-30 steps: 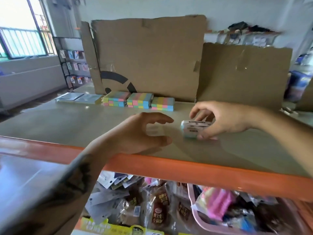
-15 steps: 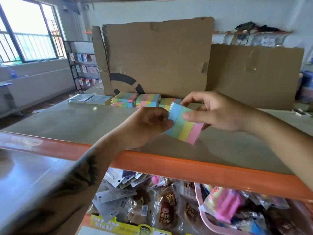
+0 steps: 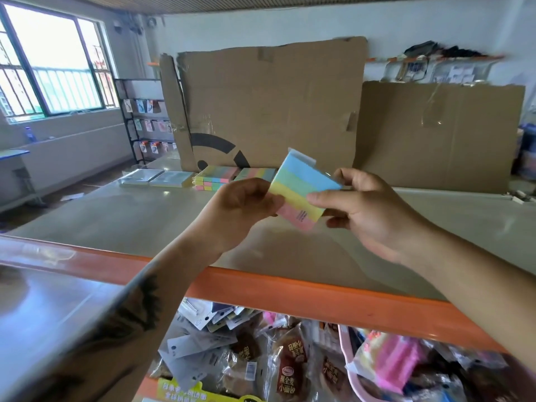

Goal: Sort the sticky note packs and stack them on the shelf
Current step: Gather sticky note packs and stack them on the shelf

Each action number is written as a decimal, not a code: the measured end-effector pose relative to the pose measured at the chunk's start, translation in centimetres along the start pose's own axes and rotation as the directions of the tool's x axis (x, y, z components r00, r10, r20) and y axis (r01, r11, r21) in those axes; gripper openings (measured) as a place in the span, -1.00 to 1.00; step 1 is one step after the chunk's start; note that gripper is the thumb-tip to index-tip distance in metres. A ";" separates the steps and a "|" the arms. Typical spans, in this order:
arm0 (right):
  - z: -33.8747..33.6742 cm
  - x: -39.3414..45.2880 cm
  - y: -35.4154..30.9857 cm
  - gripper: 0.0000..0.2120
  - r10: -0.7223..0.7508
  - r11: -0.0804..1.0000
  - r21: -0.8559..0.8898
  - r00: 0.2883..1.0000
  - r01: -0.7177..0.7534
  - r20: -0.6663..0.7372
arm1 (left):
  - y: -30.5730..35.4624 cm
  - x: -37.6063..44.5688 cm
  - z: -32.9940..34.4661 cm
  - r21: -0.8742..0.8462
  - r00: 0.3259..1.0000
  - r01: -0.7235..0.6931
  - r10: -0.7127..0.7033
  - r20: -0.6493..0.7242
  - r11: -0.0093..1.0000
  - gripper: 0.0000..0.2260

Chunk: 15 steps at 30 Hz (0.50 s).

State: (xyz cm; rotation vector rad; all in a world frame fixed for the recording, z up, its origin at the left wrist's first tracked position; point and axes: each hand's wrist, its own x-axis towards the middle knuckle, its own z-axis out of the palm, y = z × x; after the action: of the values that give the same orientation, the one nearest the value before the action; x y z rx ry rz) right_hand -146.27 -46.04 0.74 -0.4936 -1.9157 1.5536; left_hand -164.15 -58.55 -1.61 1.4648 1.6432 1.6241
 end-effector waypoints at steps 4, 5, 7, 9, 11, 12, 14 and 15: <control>-0.9 -0.7 0.5 -0.35 -0.159 0.907 -0.394 0.987 0.149 0.009 | 0.2 0.0 0.0 -0.019 0.999 0.019 -0.020 -0.047 1.000 -0.88; -1.2 -0.9 0.3 -0.26 -0.275 0.810 -0.520 0.959 0.271 0.070 | 0.2 0.0 0.1 -0.006 0.999 0.023 -0.023 -0.049 1.000 -0.89; -1.8 -1.2 0.3 -0.20 -0.452 0.468 -0.725 0.842 0.505 0.295 | 0.2 0.0 0.2 0.003 0.999 0.032 -0.032 -0.043 0.999 -0.90; -2.0 -0.8 0.4 -0.25 -0.472 0.159 -0.793 0.751 0.588 0.462 | 0.1 0.1 0.2 0.006 0.999 0.037 -0.036 -0.026 0.999 -0.90; -1.7 -0.4 0.7 -0.33 -0.476 0.009 -0.795 0.702 0.607 0.531 | 0.0 0.0 0.1 0.008 0.999 0.040 -0.040 0.025 0.999 -0.79; -1.5 -0.2 0.8 -0.37 -0.493 -0.042 -0.786 0.671 0.617 0.553 | 0.1 -0.1 0.1 0.009 0.998 0.044 -0.045 0.044 0.999 -0.72; -1.3 0.1 0.8 -0.42 -0.534 -0.082 -0.775 0.628 0.627 0.565 | 0.2 -0.1 0.1 0.020 0.999 0.035 -0.035 0.037 0.999 -0.70; -1.4 0.3 0.7 -0.42 -0.540 -0.061 -0.775 0.633 0.628 0.555 | 0.3 -0.1 0.1 0.033 0.999 0.032 -0.032 0.029 0.999 -0.66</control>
State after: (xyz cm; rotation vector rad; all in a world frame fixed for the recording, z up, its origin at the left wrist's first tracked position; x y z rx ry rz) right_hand -145.59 -44.67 0.29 0.0573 -2.4490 -0.3931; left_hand -163.94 -58.63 -1.42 1.4637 1.6763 1.5584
